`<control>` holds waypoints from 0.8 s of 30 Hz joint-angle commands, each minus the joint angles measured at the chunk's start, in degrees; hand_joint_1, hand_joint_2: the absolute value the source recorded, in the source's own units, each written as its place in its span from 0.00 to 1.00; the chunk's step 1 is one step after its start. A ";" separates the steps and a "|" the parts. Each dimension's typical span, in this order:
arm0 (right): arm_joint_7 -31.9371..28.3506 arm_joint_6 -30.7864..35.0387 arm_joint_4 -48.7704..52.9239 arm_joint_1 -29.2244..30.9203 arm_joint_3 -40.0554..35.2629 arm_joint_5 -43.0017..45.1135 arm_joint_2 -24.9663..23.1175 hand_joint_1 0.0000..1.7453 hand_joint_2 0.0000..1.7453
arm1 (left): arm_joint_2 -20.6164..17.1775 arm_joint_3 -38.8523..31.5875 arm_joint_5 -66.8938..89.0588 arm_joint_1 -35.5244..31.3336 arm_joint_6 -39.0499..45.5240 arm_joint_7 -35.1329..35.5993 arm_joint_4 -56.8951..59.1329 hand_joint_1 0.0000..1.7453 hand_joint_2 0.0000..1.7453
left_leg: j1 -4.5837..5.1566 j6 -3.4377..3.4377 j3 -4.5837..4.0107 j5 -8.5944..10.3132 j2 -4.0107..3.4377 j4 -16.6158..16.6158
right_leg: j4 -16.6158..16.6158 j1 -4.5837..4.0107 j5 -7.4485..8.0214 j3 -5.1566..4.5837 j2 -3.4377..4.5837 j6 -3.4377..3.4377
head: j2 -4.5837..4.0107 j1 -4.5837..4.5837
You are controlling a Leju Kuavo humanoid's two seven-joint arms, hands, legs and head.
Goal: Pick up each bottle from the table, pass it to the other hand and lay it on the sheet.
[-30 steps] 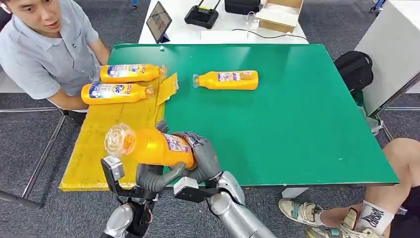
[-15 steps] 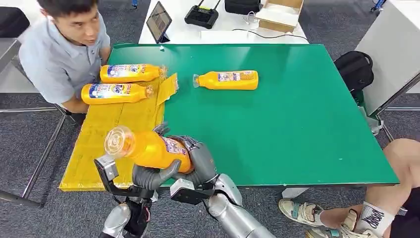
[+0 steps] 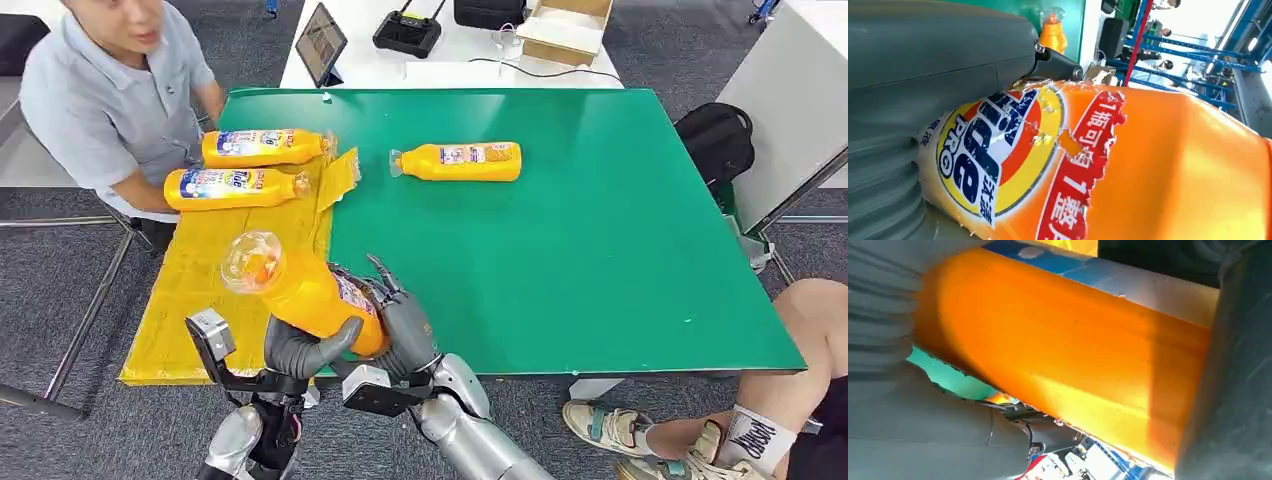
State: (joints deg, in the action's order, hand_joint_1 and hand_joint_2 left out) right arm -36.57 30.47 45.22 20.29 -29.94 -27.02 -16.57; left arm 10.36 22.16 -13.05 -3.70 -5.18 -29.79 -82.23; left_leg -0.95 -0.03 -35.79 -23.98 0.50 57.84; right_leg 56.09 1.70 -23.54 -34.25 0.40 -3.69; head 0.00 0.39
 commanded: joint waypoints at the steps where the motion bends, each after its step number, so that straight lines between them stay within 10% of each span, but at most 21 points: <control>1: -2.31 1.54 2.02 0.12 -1.44 -0.15 2.44 0.00 0.00 | -0.77 -1.71 -1.00 -4.49 -1.09 -0.22 6.13 1.00 1.00 | -0.09 0.06 0.32 -0.12 0.07 -0.01 | -0.08 -0.14 -0.12 0.40 -0.17 0.25 | 0.00 -0.02; 11: -0.60 8.43 23.29 -9.37 -2.20 -7.83 10.74 0.00 0.00 | -3.84 -12.33 11.47 -9.98 11.24 -1.53 14.66 1.00 1.00 | -0.08 0.03 0.30 -0.04 0.13 -0.09 | -0.11 -0.13 -0.08 0.38 -0.22 0.23 | 0.00 -0.02; 24: 1.60 0.34 35.05 -26.27 10.94 -12.60 17.54 0.00 0.00 | -8.07 -19.99 36.50 -14.75 22.83 3.15 18.19 1.00 1.00 | -0.02 0.02 0.13 -0.07 0.22 -0.04 | -0.07 -0.06 -0.10 0.25 -0.26 0.16 | 0.00 -0.02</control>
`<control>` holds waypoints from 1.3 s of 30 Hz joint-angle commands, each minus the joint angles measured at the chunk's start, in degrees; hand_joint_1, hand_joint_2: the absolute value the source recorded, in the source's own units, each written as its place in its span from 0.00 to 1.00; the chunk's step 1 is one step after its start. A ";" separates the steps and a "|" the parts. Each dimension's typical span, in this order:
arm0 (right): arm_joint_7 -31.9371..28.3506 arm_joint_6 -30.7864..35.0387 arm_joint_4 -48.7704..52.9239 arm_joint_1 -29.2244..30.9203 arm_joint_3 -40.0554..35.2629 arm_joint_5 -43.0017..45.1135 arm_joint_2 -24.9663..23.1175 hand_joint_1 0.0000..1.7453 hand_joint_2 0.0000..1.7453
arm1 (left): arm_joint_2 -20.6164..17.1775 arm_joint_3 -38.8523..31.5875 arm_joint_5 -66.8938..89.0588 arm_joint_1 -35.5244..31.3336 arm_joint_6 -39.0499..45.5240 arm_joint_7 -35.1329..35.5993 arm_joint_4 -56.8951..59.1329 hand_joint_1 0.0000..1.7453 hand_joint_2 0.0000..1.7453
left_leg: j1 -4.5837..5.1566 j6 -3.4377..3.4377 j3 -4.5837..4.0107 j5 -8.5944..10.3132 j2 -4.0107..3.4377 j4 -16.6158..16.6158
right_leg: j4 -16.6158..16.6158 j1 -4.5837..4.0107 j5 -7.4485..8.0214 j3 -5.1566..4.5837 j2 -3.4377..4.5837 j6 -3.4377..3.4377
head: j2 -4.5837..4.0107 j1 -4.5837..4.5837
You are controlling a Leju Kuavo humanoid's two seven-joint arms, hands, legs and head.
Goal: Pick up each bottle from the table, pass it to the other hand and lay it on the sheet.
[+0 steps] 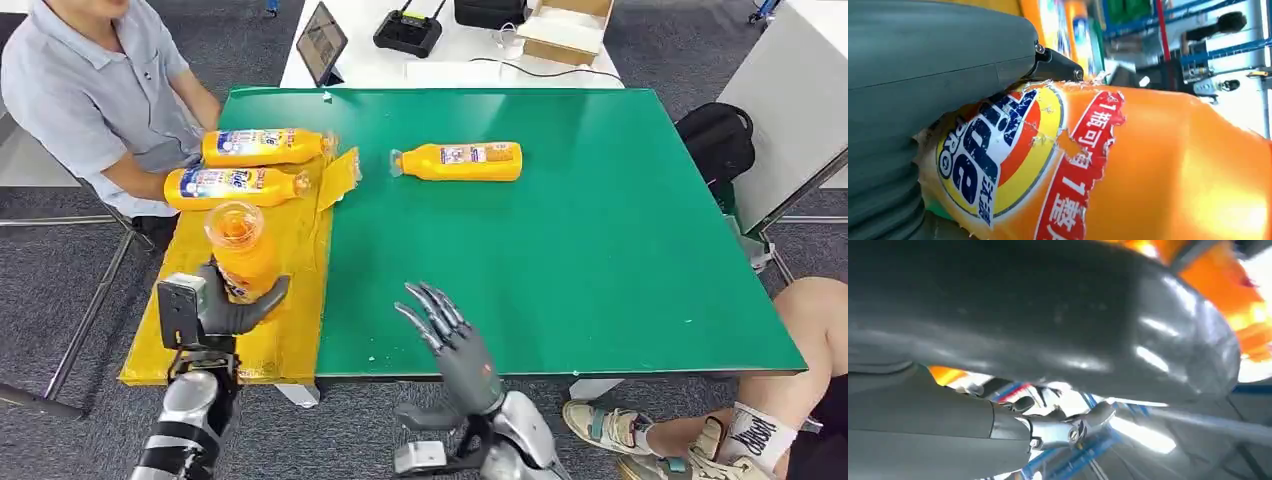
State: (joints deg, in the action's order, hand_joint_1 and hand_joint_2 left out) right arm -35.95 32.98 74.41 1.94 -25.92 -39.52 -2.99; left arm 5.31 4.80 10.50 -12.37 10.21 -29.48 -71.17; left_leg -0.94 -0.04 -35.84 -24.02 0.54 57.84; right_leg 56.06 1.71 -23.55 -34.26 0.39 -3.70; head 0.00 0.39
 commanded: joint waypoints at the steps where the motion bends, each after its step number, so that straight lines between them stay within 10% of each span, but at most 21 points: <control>1: 0.99 -2.15 5.83 -8.03 6.88 -0.10 3.95 0.00 0.00 | -3.06 -2.68 12.96 -6.17 7.44 2.84 7.11 1.00 1.00 | -0.02 0.02 0.11 -0.02 0.14 -0.03 | -0.02 -0.05 -0.06 0.17 -0.20 0.13 | 0.00 -0.02; 7: 1.38 -5.34 2.76 -9.87 5.71 5.86 3.48 0.00 0.00 | -10.73 1.57 38.59 -14.50 13.31 9.18 21.02 1.00 1.00 | -0.07 0.00 0.25 -0.02 0.08 -0.07 | -0.04 -0.11 -0.05 0.26 -0.16 0.20 | 0.00 -0.02; 28: -2.45 -12.06 -3.33 -5.06 5.93 11.82 1.39 0.00 0.00 | -11.22 12.74 51.03 -24.21 4.90 10.53 40.83 1.00 1.00 | -0.08 0.01 0.23 0.00 -0.04 -0.05 | -0.04 -0.10 -0.01 0.23 -0.06 0.17 | 0.00 0.00; 39: -2.30 -14.03 -2.81 -4.84 7.44 13.81 0.87 0.00 0.00 | -10.72 14.53 50.57 -25.07 0.07 9.52 44.96 0.68 1.00 | -0.07 0.03 0.36 -0.05 -0.16 -0.06 | -0.04 -0.10 -0.02 0.35 0.04 0.21 | 0.00 0.00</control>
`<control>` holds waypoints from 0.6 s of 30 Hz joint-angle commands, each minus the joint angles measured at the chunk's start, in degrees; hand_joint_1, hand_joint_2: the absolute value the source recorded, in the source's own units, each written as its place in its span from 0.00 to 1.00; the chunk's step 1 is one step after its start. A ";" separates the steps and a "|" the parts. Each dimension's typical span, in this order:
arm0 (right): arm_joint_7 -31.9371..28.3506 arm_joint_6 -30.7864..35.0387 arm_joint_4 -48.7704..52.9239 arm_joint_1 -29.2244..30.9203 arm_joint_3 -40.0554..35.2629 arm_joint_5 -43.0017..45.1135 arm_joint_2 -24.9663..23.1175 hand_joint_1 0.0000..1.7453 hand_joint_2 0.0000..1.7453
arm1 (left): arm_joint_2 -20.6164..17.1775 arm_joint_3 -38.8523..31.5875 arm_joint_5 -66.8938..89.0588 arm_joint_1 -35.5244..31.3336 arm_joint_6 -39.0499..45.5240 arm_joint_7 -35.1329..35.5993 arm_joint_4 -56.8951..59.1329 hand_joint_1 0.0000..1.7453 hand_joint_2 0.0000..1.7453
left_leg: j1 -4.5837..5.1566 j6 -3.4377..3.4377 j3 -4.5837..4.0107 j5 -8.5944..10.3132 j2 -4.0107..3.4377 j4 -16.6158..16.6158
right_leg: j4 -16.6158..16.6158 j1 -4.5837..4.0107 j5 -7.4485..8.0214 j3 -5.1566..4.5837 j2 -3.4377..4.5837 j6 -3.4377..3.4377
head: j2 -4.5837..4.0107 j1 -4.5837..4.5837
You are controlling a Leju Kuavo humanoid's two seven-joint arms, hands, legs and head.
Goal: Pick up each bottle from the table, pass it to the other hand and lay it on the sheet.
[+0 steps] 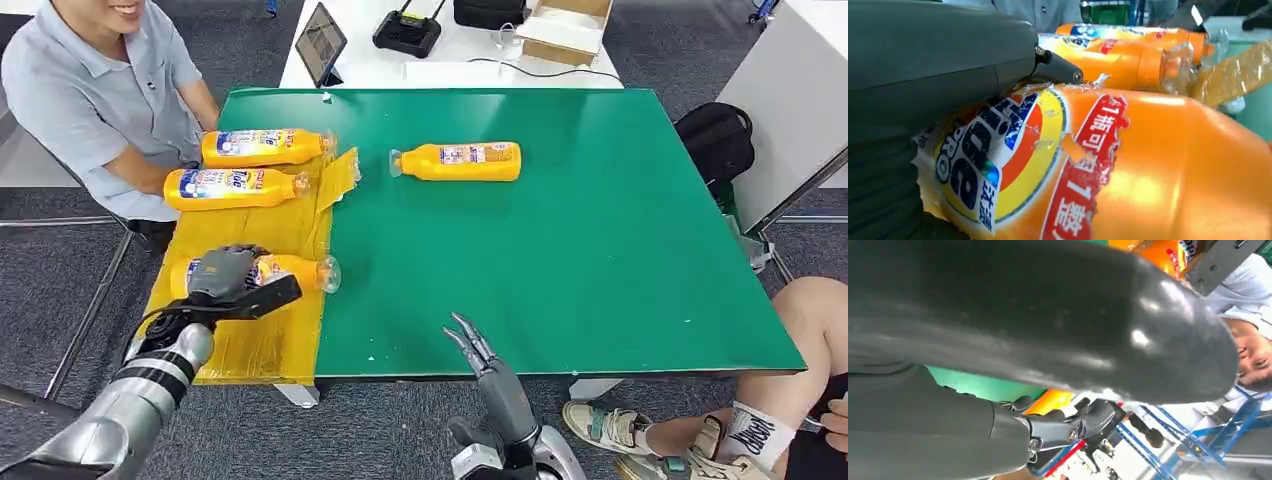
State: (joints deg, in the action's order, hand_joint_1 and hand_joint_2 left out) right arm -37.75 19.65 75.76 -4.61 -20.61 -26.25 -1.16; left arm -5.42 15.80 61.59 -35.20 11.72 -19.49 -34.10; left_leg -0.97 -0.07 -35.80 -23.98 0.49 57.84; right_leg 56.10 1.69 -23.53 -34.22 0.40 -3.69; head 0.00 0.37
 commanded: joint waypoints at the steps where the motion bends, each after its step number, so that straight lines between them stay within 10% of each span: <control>1: -0.50 -0.70 -4.17 1.71 2.14 0.55 -0.96 0.00 0.00 | 0.02 3.53 -0.53 -2.24 -1.43 -0.47 7.89 0.68 1.00 | -0.05 0.05 0.30 -0.08 -0.09 -0.05 | -0.08 -0.09 -0.04 0.29 0.02 0.19 | 0.00 0.00; 2: -0.50 -0.70 -4.17 1.71 2.14 0.55 -0.96 0.00 0.00 | 0.02 3.53 -0.53 -2.24 -1.43 -0.47 7.89 0.68 1.00 | -0.02 0.05 0.29 -0.06 -0.09 -0.06 | -0.08 -0.06 -0.02 0.27 0.03 0.16 | 0.00 0.02; 4: -0.55 -0.92 -4.40 1.69 2.24 0.54 -1.04 0.00 0.00 | 0.01 3.80 -1.23 -2.27 -3.29 -1.06 8.04 0.00 1.00 | -0.04 0.06 0.41 -0.09 -0.14 -0.06 | -0.10 -0.09 -0.03 0.39 0.06 0.21 | 0.00 0.00; 18: -2.25 -1.11 -8.59 3.97 2.38 0.93 -1.17 0.00 0.00 | -0.78 0.89 -18.98 -0.25 -16.96 -12.07 2.23 0.00 1.00 | -0.06 0.06 0.59 -0.08 -0.16 -0.10 | -0.13 -0.11 0.01 0.60 0.11 0.27 | 0.00 0.00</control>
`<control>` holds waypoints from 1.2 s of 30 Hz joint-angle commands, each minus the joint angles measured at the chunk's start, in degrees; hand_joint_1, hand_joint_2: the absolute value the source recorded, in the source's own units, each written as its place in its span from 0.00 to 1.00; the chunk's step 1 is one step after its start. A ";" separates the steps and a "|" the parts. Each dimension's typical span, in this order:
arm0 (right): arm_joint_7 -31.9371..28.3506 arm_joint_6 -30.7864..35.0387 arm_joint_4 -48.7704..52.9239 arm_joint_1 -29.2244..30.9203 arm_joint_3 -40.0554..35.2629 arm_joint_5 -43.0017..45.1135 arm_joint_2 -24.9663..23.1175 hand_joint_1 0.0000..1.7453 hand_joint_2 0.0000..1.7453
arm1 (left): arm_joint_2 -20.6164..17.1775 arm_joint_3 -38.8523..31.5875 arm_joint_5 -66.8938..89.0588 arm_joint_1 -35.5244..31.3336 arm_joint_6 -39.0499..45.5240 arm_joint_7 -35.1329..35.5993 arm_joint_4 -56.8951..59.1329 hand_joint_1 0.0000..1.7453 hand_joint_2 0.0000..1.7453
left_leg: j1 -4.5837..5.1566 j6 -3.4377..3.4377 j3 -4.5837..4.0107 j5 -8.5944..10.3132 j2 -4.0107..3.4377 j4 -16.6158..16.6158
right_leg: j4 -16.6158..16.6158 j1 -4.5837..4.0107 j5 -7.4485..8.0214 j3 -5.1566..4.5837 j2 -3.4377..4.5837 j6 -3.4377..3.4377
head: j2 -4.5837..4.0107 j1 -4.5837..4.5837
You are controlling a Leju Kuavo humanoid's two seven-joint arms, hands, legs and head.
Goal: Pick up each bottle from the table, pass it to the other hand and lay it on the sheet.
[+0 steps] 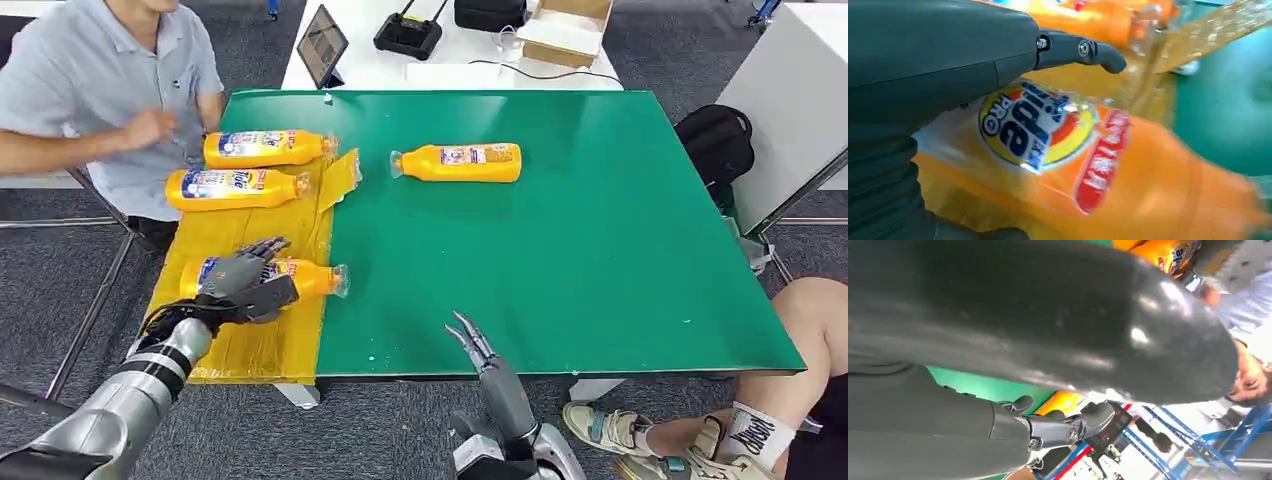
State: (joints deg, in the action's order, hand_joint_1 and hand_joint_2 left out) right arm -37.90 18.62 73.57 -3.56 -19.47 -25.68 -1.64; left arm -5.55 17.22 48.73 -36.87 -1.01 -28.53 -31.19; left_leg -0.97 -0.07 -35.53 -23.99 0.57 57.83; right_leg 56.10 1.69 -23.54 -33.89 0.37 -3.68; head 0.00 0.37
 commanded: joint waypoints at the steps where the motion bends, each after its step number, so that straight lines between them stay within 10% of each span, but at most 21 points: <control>1: -2.10 0.01 -6.42 2.90 1.21 0.37 -0.64 0.00 0.00 | -0.77 -0.29 -8.07 1.83 -5.02 -3.15 -2.18 0.00 1.00 | -0.10 0.07 0.39 -0.09 -0.28 -0.09 | -0.15 -0.17 0.02 0.34 0.15 0.33 | 0.00 0.00; 15: -2.10 0.37 -6.32 2.87 1.00 0.36 -0.47 0.00 0.00 | -1.23 -1.55 -19.39 7.76 -6.08 -6.27 -18.50 0.00 1.00 | -0.07 0.06 0.14 -0.10 -0.16 0.00 | -0.04 -0.12 -0.05 0.09 0.06 0.21 | 0.00 0.00; 31: -0.68 3.60 -0.48 -0.92 3.13 -3.17 0.08 0.00 0.00 | 15.80 -15.74 -51.05 30.30 0.02 -7.94 -53.73 0.00 1.00 | 0.01 0.06 0.05 -0.15 -0.19 -0.03 | -0.09 -0.04 -0.07 -0.03 0.08 0.14 | 0.00 0.02; 32: -0.17 5.45 1.70 -1.30 5.00 -3.66 0.44 0.00 1.00 | 17.15 -14.89 -52.42 33.25 0.74 -8.09 -56.09 0.00 1.00 | -0.02 0.07 0.11 -0.20 -0.19 -0.01 | -0.08 -0.08 -0.10 0.04 0.07 0.19 | 0.00 0.00; 36: 10.13 4.36 3.19 0.23 11.22 -12.04 3.92 0.00 1.00 | 16.56 -10.29 -48.40 40.33 8.00 -8.02 -58.87 0.00 1.00 | 0.12 0.10 -0.03 -0.12 -0.15 -0.04 | -0.07 0.08 -0.08 -0.13 0.06 0.04 | 0.00 0.02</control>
State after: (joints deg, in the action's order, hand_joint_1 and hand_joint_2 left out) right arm -37.62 22.21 72.90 -4.49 -17.92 -28.98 -2.01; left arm 7.19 3.72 -2.52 -8.41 -0.39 -36.66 -81.88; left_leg -0.94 -0.06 -35.70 -24.05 0.49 57.83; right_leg 56.06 1.70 -23.57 -34.14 0.41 -3.70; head 0.00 0.39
